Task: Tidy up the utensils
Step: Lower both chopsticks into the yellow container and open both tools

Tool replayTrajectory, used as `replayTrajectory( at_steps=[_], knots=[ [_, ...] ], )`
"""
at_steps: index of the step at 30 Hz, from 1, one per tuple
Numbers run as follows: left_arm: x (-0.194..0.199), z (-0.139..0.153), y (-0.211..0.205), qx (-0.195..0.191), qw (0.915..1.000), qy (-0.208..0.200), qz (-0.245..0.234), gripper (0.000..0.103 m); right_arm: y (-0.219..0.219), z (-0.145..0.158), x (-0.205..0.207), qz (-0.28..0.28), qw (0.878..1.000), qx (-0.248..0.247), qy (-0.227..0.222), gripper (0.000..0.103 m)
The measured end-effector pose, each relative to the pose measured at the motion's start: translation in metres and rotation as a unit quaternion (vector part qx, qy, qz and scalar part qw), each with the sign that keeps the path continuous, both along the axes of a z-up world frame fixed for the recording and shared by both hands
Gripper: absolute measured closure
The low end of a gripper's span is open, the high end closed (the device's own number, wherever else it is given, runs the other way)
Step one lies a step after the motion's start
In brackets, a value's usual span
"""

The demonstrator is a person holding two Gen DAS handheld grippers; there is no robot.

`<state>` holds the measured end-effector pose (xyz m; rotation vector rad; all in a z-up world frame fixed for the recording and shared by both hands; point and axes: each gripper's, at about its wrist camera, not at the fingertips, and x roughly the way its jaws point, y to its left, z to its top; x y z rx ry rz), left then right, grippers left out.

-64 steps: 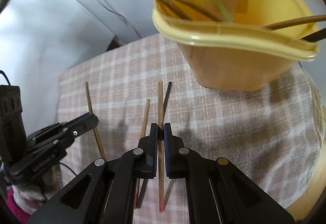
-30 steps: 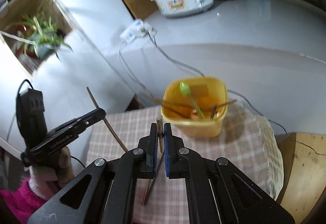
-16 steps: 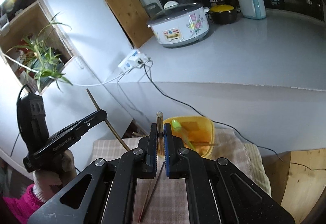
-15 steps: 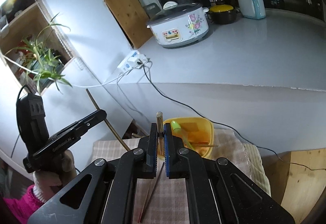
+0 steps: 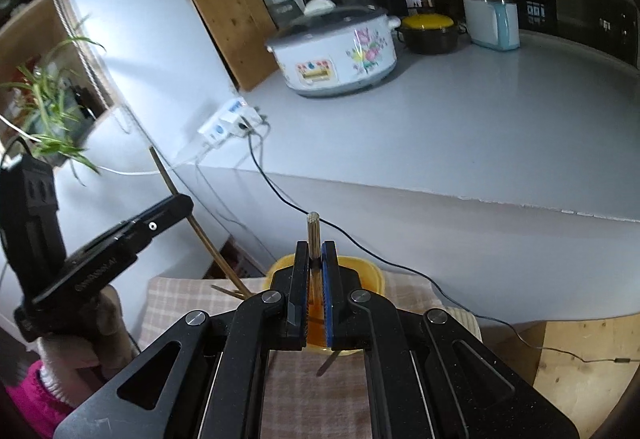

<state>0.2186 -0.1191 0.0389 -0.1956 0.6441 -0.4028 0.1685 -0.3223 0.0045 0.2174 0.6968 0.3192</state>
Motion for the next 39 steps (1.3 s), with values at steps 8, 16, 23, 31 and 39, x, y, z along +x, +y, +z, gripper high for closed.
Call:
replayTrajectory(
  at_steps=[8,16,23,31,39],
  knots=[
    [0.005,-0.019,-0.004,0.008,0.9997,0.020,0.013,0.099,0.000,-0.023,0.021,0.000,0.999,-0.012,0.036,0.099],
    [-0.001,-0.029,-0.008,0.013,0.9995,0.026,0.010,0.099,-0.002,-0.045,0.031,-0.009,0.998,-0.010,0.061,0.099],
    [-0.011,-0.039,-0.012,0.009,0.9992,0.040,0.003,0.099,-0.002,-0.057,0.041,0.007,0.996,-0.015,0.083,0.099],
    [-0.022,-0.054,-0.017,0.017,0.9975,0.065,-0.021,0.099,-0.001,-0.066,0.049,0.005,0.995,-0.009,0.100,0.099],
    [-0.029,-0.062,-0.022,0.024,0.9945,0.093,-0.042,0.095,0.003,-0.067,0.051,0.002,0.994,-0.019,0.103,0.096]
  ],
)
